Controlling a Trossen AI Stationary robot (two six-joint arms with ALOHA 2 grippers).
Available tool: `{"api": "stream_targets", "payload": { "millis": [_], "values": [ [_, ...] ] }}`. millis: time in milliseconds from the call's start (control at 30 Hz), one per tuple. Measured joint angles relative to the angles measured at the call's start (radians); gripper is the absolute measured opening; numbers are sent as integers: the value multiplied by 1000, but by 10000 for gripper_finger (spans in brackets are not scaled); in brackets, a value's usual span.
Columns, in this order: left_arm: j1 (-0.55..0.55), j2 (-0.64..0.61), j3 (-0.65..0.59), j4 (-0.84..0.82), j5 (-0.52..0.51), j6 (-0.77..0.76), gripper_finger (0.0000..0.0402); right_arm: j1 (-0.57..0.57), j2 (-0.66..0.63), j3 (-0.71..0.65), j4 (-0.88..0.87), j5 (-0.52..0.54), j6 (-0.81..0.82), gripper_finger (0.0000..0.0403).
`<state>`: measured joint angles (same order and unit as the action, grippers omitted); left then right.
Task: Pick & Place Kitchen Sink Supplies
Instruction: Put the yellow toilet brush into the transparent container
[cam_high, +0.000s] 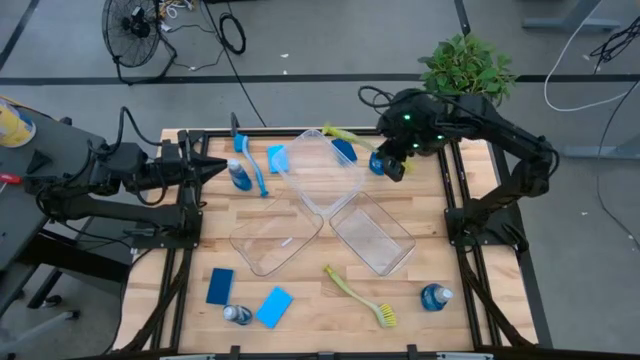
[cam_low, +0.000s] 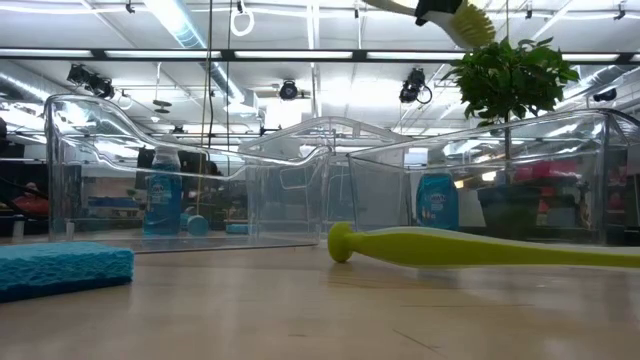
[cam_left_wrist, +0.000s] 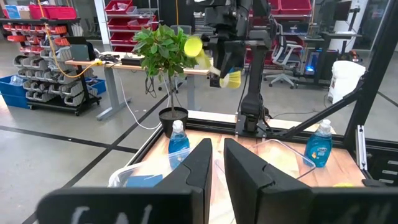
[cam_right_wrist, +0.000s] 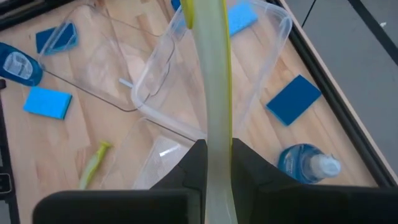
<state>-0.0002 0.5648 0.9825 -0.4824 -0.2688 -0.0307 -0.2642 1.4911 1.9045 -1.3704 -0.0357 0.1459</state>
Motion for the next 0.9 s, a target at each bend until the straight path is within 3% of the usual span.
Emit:
{"api": "stream_targets", "payload": {
  "millis": [600,900],
  "values": [
    [0,0,0,-1,0,0,48,-4,183,0,97,3,26,41],
    [0,0,0,-1,0,0,48,-15,248,0,103,104,37,41]
  ]
}}
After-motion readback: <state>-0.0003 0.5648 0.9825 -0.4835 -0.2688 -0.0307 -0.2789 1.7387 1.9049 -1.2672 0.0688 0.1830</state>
